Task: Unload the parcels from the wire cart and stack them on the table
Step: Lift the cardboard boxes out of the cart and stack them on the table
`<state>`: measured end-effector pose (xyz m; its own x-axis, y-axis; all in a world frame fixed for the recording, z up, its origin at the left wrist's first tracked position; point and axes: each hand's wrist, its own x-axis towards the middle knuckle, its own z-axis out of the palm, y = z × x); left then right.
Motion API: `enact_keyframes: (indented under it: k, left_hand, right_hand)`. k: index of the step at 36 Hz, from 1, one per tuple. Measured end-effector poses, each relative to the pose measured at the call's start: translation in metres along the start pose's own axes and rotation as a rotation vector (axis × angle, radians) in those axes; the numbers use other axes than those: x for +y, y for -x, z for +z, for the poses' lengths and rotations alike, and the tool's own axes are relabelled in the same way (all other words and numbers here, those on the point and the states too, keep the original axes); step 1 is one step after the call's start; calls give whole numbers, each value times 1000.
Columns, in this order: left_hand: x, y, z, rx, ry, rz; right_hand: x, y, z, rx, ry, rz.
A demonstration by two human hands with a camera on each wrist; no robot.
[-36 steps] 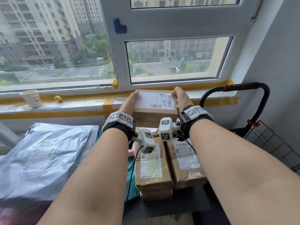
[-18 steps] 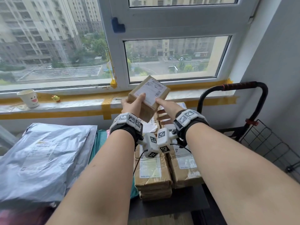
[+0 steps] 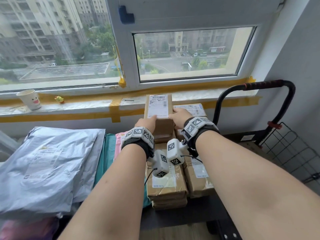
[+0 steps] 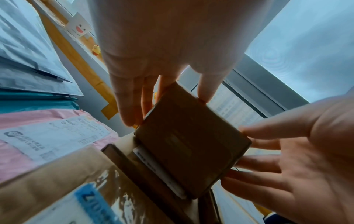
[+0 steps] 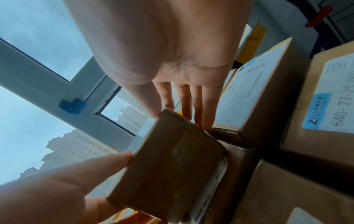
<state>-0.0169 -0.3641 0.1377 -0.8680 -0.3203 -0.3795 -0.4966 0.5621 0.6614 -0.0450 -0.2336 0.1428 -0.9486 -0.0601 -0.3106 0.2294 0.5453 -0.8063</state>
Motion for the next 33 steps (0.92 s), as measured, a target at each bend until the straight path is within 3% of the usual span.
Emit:
enact_keyframes:
  k: [5, 10, 14, 19, 25, 33]
  left_hand:
    - [-2, -1, -2, 28, 34, -46]
    - [5, 9, -2, 194, 64, -34]
    - [21, 24, 0, 361, -30, 128]
    - [59, 53, 28, 422, -147, 437]
    - [117, 96, 97, 354, -196, 586]
    - [144, 154, 236, 105, -147, 521]
  right_hand:
    - [0, 8, 0, 5, 3, 4]
    - [-1, 25, -10, 48, -64, 8]
    - [10, 35, -30, 147, -84, 22]
    - [38, 50, -75, 208, -85, 35]
    - [100, 77, -144, 305, -78, 74]
    - [211, 107, -239, 283, 52, 197]
